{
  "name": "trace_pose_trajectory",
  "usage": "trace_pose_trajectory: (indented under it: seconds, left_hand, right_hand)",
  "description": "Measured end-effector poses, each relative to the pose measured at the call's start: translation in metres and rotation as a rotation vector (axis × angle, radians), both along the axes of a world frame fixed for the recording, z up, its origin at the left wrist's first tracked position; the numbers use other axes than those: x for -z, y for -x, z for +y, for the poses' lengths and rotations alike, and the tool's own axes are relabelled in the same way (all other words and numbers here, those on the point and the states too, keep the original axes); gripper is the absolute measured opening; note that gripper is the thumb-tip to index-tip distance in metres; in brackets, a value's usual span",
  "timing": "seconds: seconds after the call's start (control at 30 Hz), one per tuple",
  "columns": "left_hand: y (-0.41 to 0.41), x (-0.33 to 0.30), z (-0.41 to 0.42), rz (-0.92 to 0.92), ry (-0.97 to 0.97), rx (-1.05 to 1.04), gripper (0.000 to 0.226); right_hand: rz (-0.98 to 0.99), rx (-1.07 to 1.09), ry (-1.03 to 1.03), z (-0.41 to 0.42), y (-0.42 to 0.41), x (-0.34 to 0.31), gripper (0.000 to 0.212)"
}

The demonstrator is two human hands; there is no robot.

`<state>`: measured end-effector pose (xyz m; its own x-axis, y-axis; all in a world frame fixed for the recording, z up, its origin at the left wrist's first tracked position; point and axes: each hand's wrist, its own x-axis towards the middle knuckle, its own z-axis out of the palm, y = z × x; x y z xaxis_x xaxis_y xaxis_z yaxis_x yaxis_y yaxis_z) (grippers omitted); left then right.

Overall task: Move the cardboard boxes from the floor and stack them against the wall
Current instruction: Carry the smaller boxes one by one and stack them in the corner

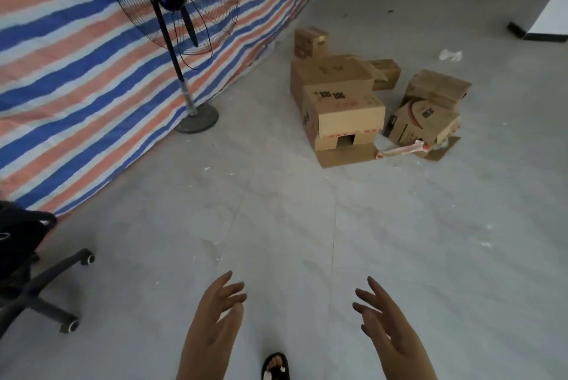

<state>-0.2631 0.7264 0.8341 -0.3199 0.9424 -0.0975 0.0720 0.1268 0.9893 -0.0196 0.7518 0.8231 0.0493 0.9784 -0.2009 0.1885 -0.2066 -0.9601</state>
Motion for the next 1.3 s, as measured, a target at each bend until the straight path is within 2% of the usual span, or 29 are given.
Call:
trace_pose_trajectory:
  seconds: [0.07,0.13,0.3,0.47,0.63,0.8,0.97,1.03,1.17,1.3]
  left_hand:
    - [0.010,0.002,0.036,-0.009,0.025,0.029,0.046]
    - [0.016,0.004,0.071,-0.004,0.056,0.032,0.060]
    - [0.027,0.017,0.174,-0.008,0.071,0.020,0.038]
    - [0.019,0.030,0.299,-0.016,0.047,-0.002,0.030]
    - [0.006,0.014,0.426,0.003,0.000,-0.050,0.035]
    - [0.010,0.015,0.519,-0.007,0.009,-0.072,0.039]
    - [0.031,0.032,0.612,-0.019,0.043,-0.079,0.040]
    - [0.045,0.037,0.659,-0.009,0.061,-0.044,0.036]
    - [0.095,0.034,0.769,0.016,0.069,0.004,0.041]
    - [0.146,0.014,0.879,0.013,0.061,0.081,0.028]
  right_hand:
    - [-0.004,-0.014,0.006,0.035,0.010,-0.001,0.066]
    - [-0.007,-0.007,0.021,0.068,0.014,0.000,0.064]
    - [-0.003,0.032,0.048,0.165,0.016,0.014,0.049]
    - [0.001,0.028,0.035,0.302,0.011,0.013,0.046]
    - [-0.004,0.023,0.006,0.445,-0.007,-0.004,0.044]
    - [-0.012,-0.025,0.040,0.545,0.000,-0.005,0.045]
    - [-0.031,-0.038,0.104,0.633,0.024,0.008,0.046]
    - [-0.036,-0.019,0.107,0.676,0.038,0.013,0.045]
    - [-0.024,0.035,0.096,0.773,0.081,0.017,0.042]
    - [-0.002,0.080,0.082,0.863,0.134,0.011,0.043]
